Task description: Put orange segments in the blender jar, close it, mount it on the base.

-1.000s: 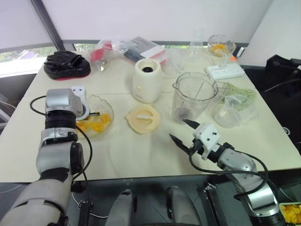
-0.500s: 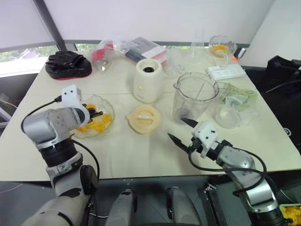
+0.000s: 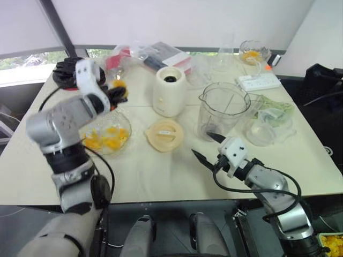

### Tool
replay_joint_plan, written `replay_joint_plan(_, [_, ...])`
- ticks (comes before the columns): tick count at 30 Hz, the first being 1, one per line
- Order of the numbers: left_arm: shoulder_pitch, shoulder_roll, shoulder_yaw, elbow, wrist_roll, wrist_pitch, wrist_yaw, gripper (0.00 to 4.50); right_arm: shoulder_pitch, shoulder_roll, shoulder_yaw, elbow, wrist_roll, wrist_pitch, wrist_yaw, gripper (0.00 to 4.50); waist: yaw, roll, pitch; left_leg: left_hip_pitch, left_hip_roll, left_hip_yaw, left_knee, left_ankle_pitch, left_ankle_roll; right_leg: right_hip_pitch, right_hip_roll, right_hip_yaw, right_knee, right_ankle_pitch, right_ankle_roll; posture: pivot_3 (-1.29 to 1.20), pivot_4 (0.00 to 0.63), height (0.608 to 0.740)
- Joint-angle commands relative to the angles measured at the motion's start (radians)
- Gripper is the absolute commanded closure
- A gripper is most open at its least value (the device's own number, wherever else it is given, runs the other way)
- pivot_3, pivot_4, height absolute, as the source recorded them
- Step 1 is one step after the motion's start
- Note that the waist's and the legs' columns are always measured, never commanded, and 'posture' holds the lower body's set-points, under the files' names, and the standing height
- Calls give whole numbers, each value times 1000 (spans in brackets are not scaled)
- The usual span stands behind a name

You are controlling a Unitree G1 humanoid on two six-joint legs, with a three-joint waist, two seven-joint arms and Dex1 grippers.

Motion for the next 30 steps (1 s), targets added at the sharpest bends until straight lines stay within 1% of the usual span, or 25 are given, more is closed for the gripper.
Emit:
replay_joint_plan(1, [-123,29,-80,95,-45,-88,-84,4290,5,19,8,-32,-23,-33,-31,701,-2,0,0,0,0,1,0,0,0,0,0,0,-1,0,0,0,150,740])
replay_joint_plan(5, [-285,40,-182,306,-51,-196,-202,4290,14,47,5,-27,-53,-46,-80,701,-6,0,0,1,0,1,-1,0,0,0,0,0,0,0,0,0,150,740])
replay_joint_plan(9, [-449,2,-311,549,-29,-346,-386,4290,58,85,9,-52,-94,-56,-143,701,-4,0,0,0,0,1,-1,0,0,-1,0,0,0,0,0,0,150,740])
replay_joint_plan(13, [-520,-18,-445,681,1,-487,-638,4290,107,119,13,-83,-137,-60,-198,701,-8,0,0,-1,0,1,-1,0,1,-1,0,0,-1,-1,2,0,150,740])
replay_joint_plan(15, [-549,-29,-484,758,21,-541,-716,4290,128,134,12,-99,-154,-59,-224,701,-10,1,0,-1,0,1,-1,0,1,-1,0,1,-1,-1,2,0,150,740])
replay_joint_plan(19, [-597,-86,-555,919,81,-659,-857,4290,200,166,-2,-149,-195,-52,-289,701,-8,1,0,-2,0,1,-2,0,1,-3,0,0,0,-1,2,0,150,740])
replay_joint_plan(25, [-635,-149,-589,1133,180,-816,-923,4290,285,207,7,-216,-247,-36,-348,701,-7,1,0,-4,-1,1,0,0,2,-4,0,1,-1,-3,4,0,150,740])
replay_joint_plan(30, [-640,-204,-590,1257,262,-941,-884,4290,344,224,11,-260,-280,-28,-374,701,-4,1,0,-5,0,1,0,0,2,-5,0,0,0,-4,5,0,150,740])
